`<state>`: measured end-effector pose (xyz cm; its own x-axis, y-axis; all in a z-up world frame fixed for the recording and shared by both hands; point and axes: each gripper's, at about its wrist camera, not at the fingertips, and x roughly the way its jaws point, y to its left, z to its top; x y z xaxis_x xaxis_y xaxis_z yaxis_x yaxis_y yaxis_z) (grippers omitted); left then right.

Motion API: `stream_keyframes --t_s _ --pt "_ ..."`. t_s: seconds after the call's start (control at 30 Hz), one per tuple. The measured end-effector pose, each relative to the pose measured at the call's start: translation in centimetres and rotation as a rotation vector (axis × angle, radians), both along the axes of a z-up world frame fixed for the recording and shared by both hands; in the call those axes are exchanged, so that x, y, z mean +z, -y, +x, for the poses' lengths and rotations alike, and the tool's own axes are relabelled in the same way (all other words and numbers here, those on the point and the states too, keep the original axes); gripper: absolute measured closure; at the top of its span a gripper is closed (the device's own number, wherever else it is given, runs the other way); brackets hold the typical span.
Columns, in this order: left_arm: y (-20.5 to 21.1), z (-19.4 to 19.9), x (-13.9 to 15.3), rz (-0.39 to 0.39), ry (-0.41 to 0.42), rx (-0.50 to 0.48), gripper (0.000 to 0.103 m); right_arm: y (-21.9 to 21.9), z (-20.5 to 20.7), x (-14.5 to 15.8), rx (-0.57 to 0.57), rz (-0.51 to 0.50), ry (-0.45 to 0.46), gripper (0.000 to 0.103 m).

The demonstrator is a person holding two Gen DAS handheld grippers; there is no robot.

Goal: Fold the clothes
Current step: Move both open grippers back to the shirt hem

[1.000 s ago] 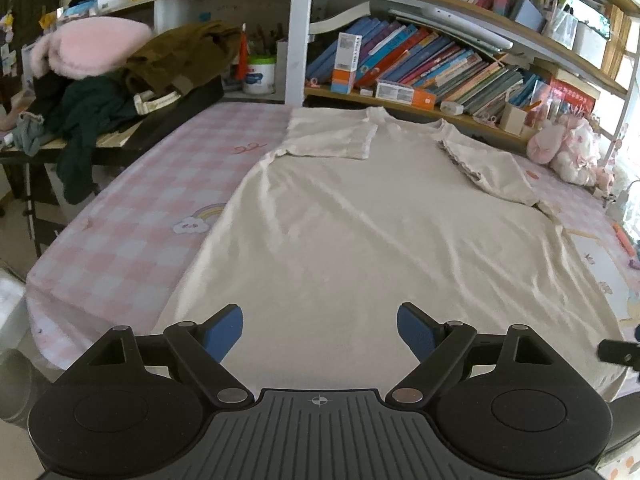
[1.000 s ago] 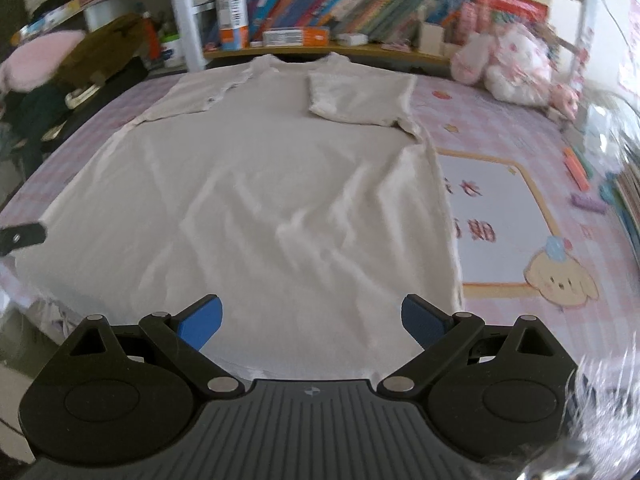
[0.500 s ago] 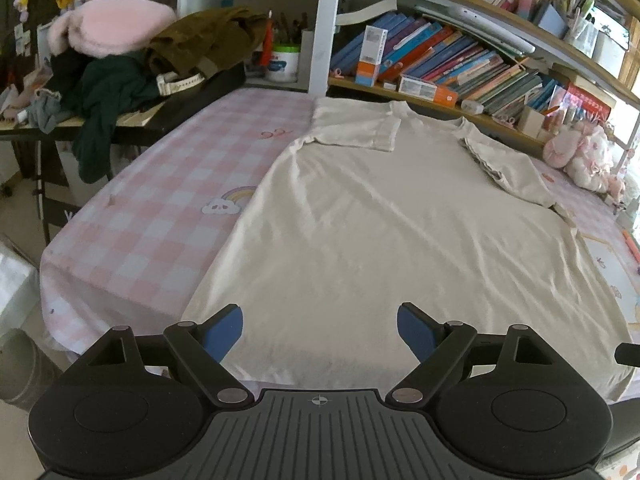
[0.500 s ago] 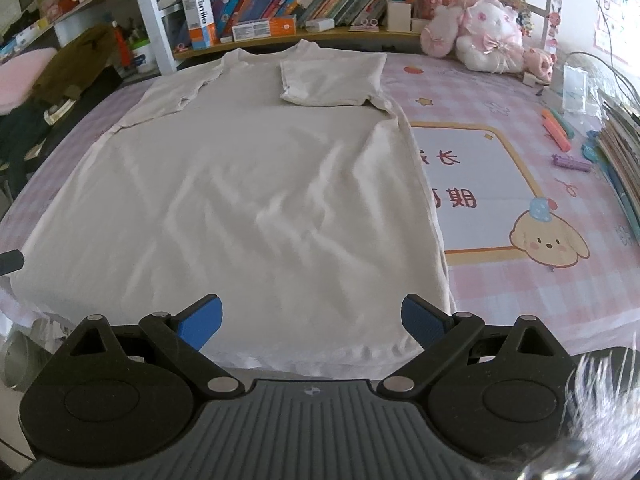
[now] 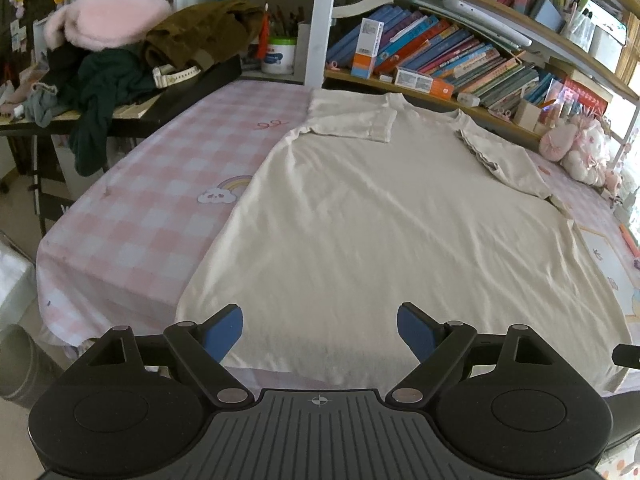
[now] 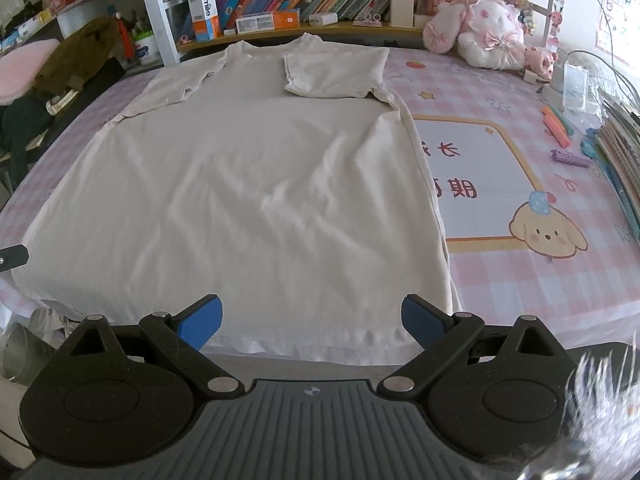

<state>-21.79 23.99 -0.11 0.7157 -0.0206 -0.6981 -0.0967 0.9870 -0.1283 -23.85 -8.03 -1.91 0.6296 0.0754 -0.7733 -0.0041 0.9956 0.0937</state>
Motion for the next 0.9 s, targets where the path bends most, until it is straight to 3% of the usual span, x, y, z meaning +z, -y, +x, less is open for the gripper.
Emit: stream_keyframes --t_s 0.9 --pt "-1.3 -1.6 -0.2 0.013 -0.011 0.044 0.016 2.0 -0.9 -0.3 -0.040 0.034 -0.027 0.006"
